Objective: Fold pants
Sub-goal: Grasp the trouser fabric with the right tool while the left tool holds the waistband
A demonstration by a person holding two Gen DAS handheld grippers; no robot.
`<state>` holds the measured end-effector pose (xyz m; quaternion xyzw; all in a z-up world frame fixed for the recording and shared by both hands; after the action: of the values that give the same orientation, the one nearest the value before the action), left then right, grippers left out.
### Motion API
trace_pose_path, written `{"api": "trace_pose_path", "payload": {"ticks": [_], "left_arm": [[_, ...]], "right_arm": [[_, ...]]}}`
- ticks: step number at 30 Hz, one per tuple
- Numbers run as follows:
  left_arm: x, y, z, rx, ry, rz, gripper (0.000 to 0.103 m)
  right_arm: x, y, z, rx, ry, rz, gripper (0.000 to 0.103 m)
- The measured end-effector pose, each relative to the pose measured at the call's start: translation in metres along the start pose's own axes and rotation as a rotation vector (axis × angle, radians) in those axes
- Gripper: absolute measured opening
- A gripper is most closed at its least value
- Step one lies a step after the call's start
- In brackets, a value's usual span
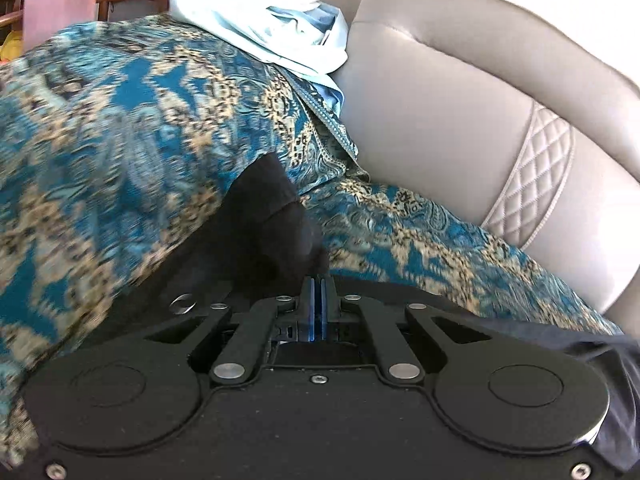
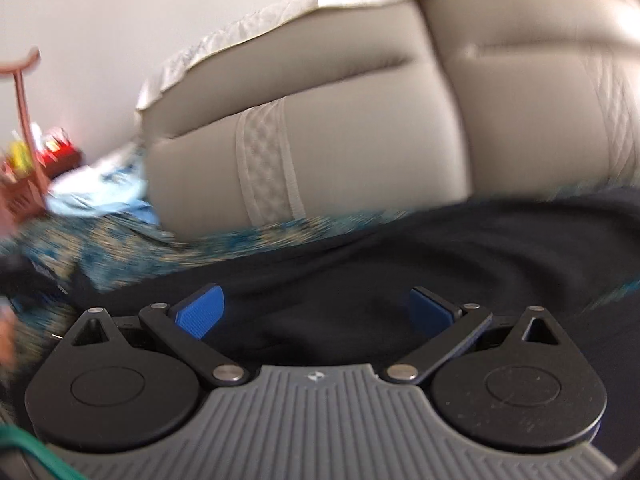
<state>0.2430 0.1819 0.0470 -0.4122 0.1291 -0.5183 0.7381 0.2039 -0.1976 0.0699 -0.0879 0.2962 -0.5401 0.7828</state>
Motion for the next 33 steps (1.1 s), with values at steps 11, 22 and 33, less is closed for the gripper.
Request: {"api": "trace_pose_path", "payload": {"ticks": [11, 22, 33], "left_arm": [[-0.011, -0.025, -0.023, 0.019, 0.037, -0.033, 0.003], [-0.018, -0.024, -0.039, 0.025, 0.043, -0.051, 0.003], [-0.031, -0.059, -0.058, 0.051, 0.053, -0.070, 0.002]], "right_arm": [[-0.035, 0.083, 0.021, -0.168, 0.393, 0.109, 0.082], [-0.025, 0.184, 0.054, -0.392, 0.338, -0.516, 0.022], [0.000, 0.060, 0.013, -0.223, 0.400, -0.289, 0.005]]}}
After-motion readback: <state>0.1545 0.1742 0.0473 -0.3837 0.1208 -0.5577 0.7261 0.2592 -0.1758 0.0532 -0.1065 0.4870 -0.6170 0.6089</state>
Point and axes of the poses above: each gripper's, at about its wrist camera, not at the fingertips, and y roughly the way its jaws point, x to its right, z to its top, the point moved 7 cm from there along y, roughly the way its jaws point, and after that the axes turned 8 degrees about -x, right-handed, at the moved point
